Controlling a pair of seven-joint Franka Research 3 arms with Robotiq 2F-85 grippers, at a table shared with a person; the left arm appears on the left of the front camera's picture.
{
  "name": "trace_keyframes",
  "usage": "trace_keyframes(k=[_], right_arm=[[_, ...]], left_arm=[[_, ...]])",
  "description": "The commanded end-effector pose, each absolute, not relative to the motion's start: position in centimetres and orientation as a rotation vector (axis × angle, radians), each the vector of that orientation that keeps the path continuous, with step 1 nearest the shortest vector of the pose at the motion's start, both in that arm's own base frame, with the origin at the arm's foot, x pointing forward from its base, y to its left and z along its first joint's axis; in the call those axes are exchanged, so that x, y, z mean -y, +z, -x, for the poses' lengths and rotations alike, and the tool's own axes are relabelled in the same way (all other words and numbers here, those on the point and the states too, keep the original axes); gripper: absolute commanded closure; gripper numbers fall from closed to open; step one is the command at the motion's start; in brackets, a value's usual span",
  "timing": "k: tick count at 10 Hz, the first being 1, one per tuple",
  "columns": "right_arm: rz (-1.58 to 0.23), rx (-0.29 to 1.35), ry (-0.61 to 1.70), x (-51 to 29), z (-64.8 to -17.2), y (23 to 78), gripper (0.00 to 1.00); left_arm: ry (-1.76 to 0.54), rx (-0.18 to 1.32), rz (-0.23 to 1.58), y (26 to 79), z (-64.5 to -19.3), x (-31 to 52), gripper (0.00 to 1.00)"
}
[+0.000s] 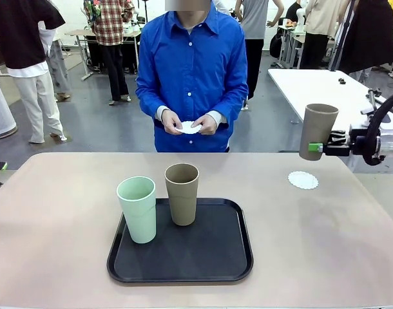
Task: Place coasters on the table and set cups on them.
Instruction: Pick up one Reusable plastic cup and place it on a coaster set by the human.
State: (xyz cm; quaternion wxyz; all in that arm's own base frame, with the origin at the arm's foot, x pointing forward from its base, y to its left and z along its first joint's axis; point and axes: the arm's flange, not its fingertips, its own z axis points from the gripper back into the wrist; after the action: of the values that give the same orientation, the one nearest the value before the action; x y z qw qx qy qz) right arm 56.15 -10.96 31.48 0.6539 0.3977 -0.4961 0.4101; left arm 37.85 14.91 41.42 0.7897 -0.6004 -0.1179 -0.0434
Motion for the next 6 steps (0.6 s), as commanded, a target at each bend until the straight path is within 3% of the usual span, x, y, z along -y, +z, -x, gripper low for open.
trace_keyframes(k=[1,6], right_arm=[[-0.926,1.091,1.025,11.6,-57.5,30.2,0.19],[-1.0,1.059,1.134,11.9,-58.7,26.4,0.19]], left_arm=[[-0.101,0.261,1.3,41.5,-37.7,-15.0,0.0],[-0.101,0.261,1.3,41.5,-37.7,-15.0,0.0]])
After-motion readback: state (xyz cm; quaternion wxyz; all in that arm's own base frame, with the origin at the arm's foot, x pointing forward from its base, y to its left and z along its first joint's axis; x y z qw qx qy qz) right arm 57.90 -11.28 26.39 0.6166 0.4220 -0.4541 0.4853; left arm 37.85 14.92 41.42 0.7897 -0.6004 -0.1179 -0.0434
